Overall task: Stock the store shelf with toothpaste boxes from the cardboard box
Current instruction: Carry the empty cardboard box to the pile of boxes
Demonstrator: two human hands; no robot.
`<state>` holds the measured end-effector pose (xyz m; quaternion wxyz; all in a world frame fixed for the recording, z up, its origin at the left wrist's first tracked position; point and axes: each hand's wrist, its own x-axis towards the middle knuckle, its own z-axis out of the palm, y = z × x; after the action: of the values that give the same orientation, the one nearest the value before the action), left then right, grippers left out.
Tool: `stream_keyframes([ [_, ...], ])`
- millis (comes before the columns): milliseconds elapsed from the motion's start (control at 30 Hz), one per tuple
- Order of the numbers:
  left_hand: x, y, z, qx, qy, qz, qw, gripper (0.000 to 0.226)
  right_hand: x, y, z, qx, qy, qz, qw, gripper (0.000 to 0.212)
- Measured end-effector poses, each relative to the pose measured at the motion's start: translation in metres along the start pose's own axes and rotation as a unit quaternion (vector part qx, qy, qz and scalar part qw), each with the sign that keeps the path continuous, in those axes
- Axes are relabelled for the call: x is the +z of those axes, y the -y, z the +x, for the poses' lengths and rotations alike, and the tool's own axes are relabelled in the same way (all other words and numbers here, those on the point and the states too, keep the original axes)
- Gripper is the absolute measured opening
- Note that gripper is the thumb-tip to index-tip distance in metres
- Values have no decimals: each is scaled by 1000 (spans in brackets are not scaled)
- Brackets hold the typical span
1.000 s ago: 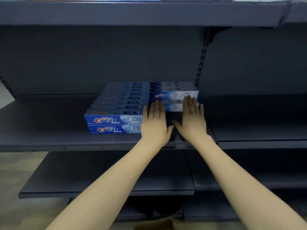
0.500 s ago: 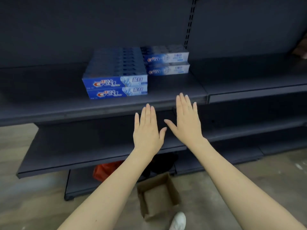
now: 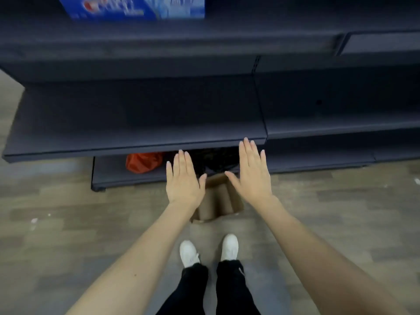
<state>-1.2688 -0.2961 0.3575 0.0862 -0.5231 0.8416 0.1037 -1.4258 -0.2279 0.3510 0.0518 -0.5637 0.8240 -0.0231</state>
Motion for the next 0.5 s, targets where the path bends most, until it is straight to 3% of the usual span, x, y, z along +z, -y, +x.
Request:
stream_keyframes([
  [267, 155, 12, 8, -97, 157, -28, 982, 73, 134, -50, -13, 12, 153, -16, 988, 83],
  [500, 288, 26, 36, -139, 213, 3, 967, 74, 258, -82, -1, 28, 250, -52, 966, 83],
])
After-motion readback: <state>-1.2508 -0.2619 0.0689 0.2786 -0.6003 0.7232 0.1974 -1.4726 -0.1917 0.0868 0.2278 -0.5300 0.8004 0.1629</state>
